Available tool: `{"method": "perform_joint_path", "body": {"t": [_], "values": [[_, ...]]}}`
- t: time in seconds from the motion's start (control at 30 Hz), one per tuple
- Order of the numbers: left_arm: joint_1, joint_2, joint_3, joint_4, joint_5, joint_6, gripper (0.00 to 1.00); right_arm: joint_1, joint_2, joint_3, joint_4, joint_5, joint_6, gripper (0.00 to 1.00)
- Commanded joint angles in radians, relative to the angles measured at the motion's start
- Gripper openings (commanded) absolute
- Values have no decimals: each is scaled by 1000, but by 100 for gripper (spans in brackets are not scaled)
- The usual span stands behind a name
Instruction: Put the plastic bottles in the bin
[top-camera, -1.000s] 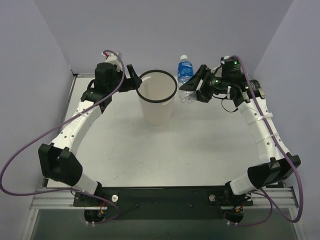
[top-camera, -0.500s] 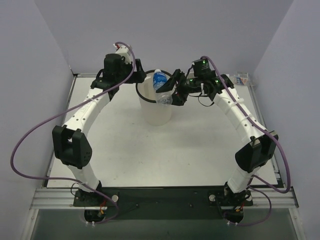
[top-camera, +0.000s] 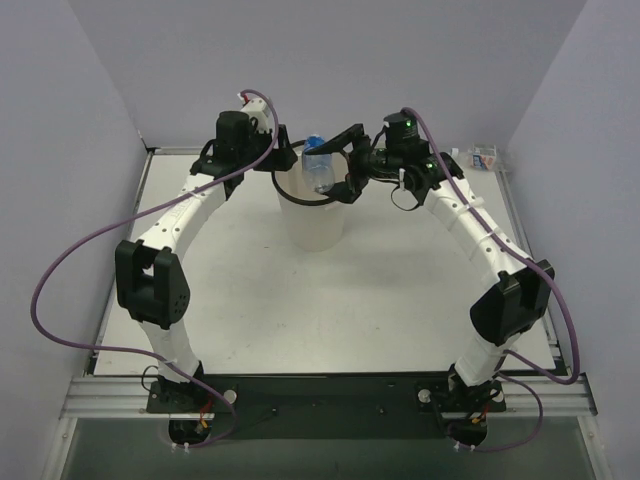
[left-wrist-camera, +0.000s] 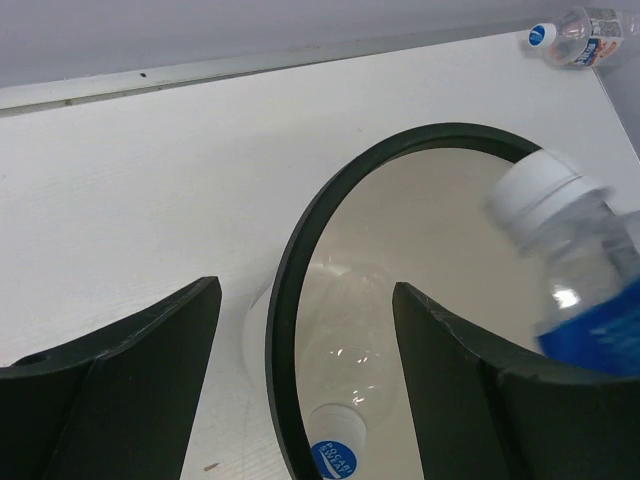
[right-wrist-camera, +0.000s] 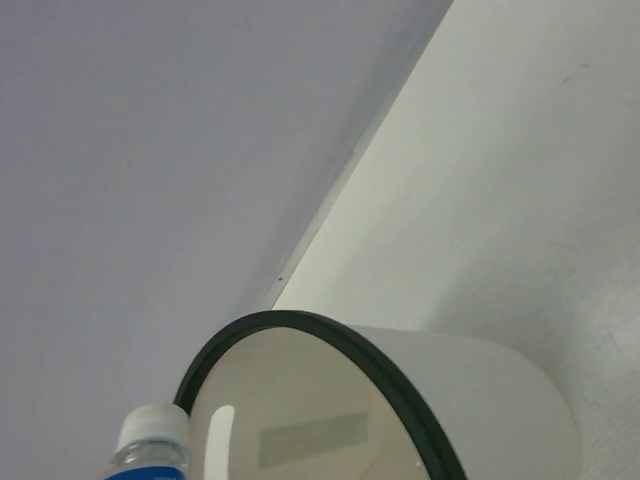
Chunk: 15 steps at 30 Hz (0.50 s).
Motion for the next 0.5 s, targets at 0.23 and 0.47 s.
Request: {"method": "perform_joint_path", "body": {"t": [0.23, 0.47], "values": [[0, -28, 29, 69, 25, 7, 80, 13, -18, -39, 54, -61, 423, 90], [0, -74, -4, 69, -4, -41, 80, -97, -6, 19, 68, -58, 234, 87]]}}
